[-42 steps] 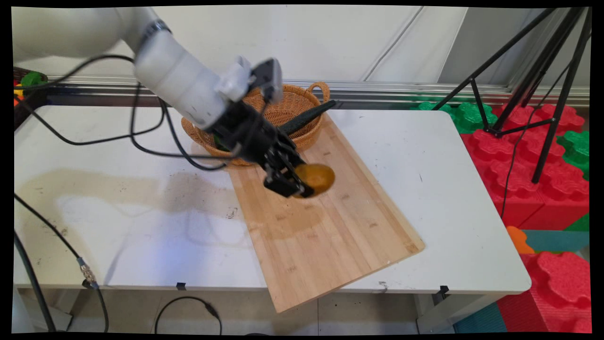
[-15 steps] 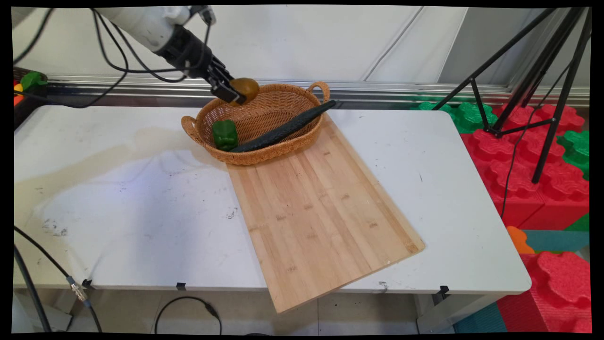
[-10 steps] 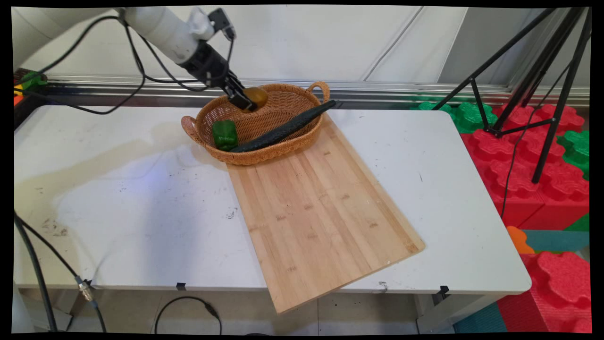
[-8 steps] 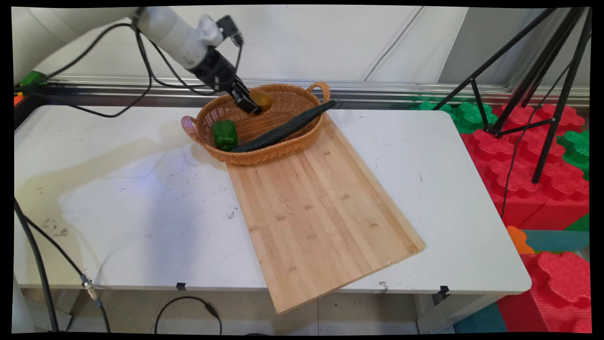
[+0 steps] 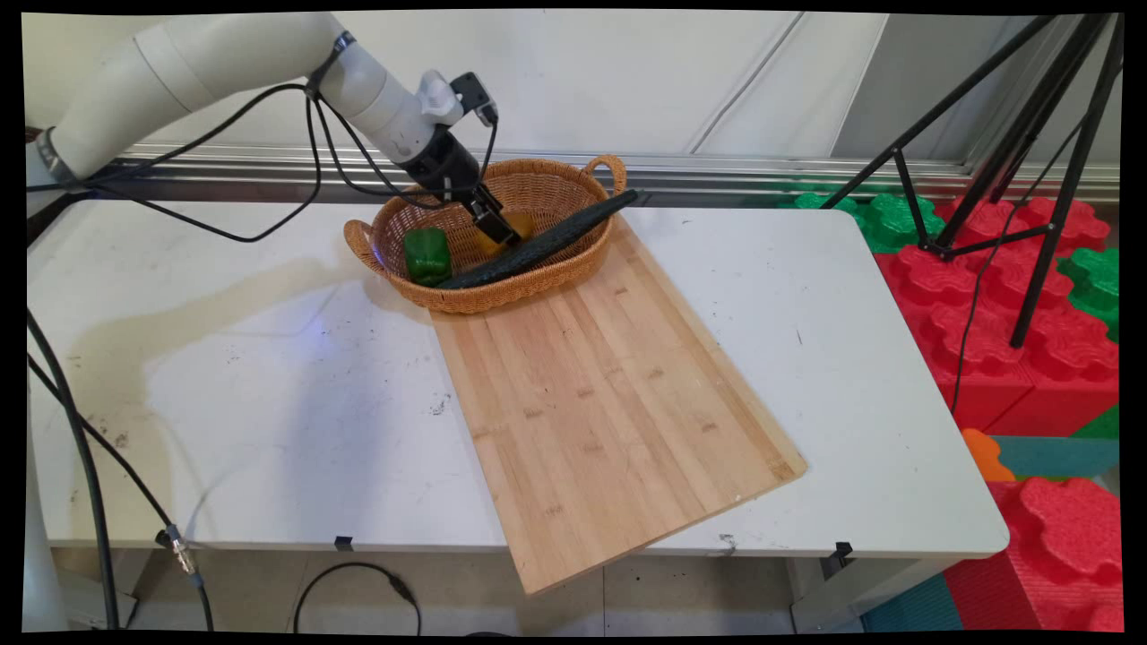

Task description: Place the picked object in the vegetable basket

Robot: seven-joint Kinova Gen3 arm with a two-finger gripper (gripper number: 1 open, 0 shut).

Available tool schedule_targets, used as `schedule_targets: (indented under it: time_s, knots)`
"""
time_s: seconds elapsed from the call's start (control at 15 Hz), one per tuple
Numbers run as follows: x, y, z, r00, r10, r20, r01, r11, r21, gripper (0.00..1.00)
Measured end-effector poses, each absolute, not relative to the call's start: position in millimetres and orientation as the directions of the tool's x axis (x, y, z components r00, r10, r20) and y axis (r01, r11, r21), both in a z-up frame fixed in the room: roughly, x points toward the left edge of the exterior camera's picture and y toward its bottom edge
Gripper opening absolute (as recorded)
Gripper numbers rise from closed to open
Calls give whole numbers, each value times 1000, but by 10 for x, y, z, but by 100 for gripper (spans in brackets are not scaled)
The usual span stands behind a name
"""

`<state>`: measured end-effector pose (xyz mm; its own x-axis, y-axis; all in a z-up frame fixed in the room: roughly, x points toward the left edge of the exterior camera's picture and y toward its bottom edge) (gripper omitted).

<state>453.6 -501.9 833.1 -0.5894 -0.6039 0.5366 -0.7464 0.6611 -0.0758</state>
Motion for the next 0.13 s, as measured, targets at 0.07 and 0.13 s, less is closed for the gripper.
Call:
schedule_targets:
  time_s: [0.07, 0.13]
  knots:
    - [4533, -5042, 8309, -589, -603, 538, -746, 661, -77, 100]
    - [4530, -5070, 8295, -589, -601, 541, -747, 661, -78, 100]
